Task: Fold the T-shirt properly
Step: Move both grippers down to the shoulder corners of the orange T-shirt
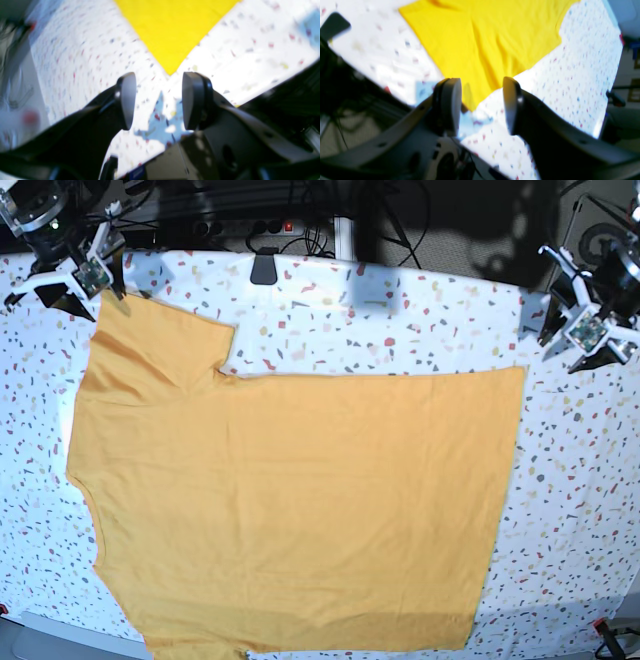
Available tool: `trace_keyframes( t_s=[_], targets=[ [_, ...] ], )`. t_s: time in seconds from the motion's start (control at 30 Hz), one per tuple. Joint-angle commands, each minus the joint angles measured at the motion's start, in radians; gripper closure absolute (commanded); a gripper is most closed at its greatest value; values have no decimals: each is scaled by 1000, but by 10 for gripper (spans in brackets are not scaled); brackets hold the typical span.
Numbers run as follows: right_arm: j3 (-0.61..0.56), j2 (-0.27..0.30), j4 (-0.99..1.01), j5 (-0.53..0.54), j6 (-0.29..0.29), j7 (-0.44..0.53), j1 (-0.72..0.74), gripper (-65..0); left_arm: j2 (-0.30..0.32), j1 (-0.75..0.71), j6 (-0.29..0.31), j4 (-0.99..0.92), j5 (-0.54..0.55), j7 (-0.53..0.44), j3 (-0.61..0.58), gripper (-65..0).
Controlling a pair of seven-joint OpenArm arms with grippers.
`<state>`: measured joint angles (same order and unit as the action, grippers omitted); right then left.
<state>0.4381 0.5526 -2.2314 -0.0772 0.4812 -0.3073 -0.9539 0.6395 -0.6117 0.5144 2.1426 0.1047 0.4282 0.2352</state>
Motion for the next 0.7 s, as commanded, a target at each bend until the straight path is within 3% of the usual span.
trace_keyframes(
  t_s=[0.0, 0.1, 0.27, 0.4, 0.5, 0.67],
  targets=[
    [8, 10, -14, 5, -10, 20, -5, -342, 40, 22, -5, -2, -15, -47, -23, -297],
    [8, 10, -14, 1, -10, 19, -5, -416, 91, 83, -11, -56, -167, -117, -151, -297],
    [8, 10, -14, 1, -10, 19, -5, -416, 111, 221, -82, -158, -358, -141, -369, -297],
    [8, 10, -14, 2, -10, 19, -5, -416, 111, 336, -85, -263, -449, -141, -523, -297],
    [8, 9, -14, 2, -10, 19, -5, -416, 111, 409, -125, -341, -513, -126, -614, -297],
    [8, 6, -14, 2, -10, 19, -5, -416, 111, 516, -130, -465, -526, -88, -706, -297]
  ],
)
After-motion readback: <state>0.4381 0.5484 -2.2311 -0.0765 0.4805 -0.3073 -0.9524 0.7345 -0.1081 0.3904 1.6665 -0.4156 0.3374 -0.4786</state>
